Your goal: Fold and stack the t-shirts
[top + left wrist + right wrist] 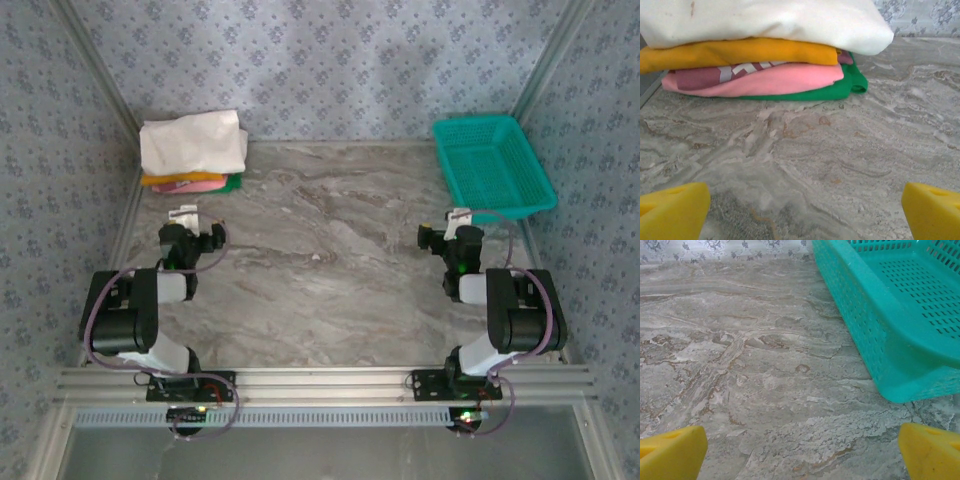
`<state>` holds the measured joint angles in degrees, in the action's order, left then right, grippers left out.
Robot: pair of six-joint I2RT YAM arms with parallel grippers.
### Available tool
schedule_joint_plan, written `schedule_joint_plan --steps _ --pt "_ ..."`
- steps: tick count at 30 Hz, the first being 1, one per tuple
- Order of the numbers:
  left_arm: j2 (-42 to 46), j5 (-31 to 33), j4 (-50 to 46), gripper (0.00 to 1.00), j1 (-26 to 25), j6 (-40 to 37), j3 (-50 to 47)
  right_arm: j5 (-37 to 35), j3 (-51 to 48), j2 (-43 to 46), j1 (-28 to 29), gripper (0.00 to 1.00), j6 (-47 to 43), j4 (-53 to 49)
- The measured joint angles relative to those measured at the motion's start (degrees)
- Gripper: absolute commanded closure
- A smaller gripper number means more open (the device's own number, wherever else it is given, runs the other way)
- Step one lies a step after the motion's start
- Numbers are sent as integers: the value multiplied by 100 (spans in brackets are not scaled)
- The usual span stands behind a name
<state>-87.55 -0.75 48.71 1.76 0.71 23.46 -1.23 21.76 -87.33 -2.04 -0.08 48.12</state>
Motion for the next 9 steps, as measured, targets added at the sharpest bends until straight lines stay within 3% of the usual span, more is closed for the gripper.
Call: schedule_joint_plan --steps 9 --pt "-2 39 -229 2 0 0 0 0 4 0 -2 0 -2 -37"
